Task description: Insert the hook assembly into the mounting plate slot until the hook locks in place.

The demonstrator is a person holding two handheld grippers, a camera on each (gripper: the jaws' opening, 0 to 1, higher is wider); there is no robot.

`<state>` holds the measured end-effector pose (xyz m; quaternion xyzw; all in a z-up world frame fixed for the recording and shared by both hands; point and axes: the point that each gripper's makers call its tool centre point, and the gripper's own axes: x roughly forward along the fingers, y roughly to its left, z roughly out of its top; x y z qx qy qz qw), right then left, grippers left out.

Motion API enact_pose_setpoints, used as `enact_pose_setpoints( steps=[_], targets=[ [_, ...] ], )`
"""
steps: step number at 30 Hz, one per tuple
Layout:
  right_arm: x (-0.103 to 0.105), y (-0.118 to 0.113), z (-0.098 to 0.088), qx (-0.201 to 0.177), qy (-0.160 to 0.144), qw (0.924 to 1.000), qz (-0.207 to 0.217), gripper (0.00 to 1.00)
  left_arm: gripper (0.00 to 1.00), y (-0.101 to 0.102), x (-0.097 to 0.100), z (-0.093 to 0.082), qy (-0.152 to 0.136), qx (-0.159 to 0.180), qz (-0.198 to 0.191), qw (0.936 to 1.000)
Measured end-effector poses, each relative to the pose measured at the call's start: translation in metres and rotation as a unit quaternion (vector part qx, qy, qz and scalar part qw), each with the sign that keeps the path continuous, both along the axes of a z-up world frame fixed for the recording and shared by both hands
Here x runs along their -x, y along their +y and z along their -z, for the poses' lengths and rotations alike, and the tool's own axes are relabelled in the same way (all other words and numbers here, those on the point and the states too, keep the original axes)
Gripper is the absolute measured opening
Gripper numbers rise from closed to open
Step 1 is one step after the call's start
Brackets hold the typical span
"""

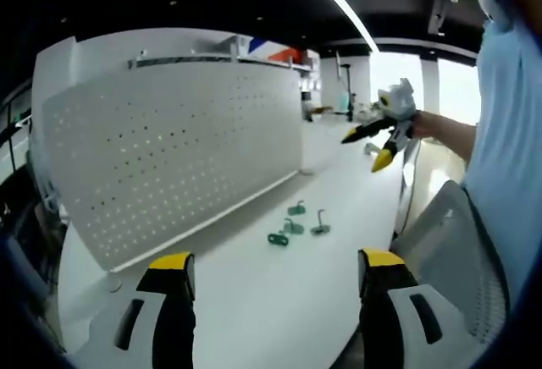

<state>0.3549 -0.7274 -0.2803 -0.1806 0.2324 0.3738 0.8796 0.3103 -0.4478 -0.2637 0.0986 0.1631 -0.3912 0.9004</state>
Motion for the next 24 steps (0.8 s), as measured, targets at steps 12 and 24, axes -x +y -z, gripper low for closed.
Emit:
enact_pose_setpoints(
  steps=[12, 24],
  targets=[
    [0.001, 0.003, 0.002, -0.003, 0.002, 1.0000, -0.003, 0.84, 0.80, -0.008, 0.000, 0.001, 0.002, -0.002, 0.012, 0.9999],
    [0.002, 0.002, 0.002, -0.008, 0.001, 1.0000, 0.000, 0.84, 0.79, -0.026, -0.002, -0.004, -0.002, -0.009, 0.042, 0.9991]
  ],
)
